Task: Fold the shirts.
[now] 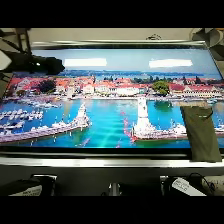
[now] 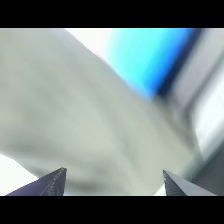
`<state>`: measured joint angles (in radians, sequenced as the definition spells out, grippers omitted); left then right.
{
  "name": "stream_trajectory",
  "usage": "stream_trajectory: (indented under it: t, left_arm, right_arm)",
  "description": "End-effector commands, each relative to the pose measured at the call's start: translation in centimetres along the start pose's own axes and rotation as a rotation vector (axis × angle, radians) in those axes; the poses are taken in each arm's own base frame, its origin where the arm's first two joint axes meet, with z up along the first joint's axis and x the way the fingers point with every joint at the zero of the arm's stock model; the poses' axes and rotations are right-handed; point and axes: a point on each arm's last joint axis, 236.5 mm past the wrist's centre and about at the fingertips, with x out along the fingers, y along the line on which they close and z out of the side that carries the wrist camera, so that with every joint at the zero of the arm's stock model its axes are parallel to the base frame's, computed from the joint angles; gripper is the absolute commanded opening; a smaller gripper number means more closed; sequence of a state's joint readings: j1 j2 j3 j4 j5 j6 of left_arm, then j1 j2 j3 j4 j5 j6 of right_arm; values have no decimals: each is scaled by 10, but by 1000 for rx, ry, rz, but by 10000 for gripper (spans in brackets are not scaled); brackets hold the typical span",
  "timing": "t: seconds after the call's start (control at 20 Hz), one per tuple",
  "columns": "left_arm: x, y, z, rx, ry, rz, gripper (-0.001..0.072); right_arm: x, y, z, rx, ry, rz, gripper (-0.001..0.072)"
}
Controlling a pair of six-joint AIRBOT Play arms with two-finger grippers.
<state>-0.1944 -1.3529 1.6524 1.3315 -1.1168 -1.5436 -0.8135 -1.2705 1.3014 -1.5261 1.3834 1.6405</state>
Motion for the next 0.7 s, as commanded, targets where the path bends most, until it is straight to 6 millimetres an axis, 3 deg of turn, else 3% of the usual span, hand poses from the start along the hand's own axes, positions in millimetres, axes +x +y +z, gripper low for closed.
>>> stream_trajectory:
  t: [0.0,0.05,0.1,0.15,0.2,0.25,0.35,0.45,0.65]
  left_arm:
    - [33,77,-47,154,229,345,46]
    - [44,89,-78,147,368,377,289]
    - [52,94,-114,84,519,391,641]
    - [57,92,-142,42,630,382,678]
    - [64,83,-155,31,649,335,674]
    - [70,73,-150,29,574,307,631]
    - [69,60,-125,-11,380,292,602]
    - [66,59,-115,-27,323,290,603]
    - [66,62,-115,-13,323,300,604]
  right_arm:
    - [-78,150,59,-363,-376,148,606]
    - [-84,204,41,-462,-404,204,603]
    - [-78,240,14,-529,-373,219,604]
    - [-60,264,-17,-564,-287,214,606]
    - [-40,276,-48,-597,-165,211,607]
    - [-18,281,-82,-621,-13,211,608]
    - [5,272,-122,-628,207,183,610]
    - [13,265,-120,-634,218,139,610]
    - [15,258,-114,-647,203,111,608]
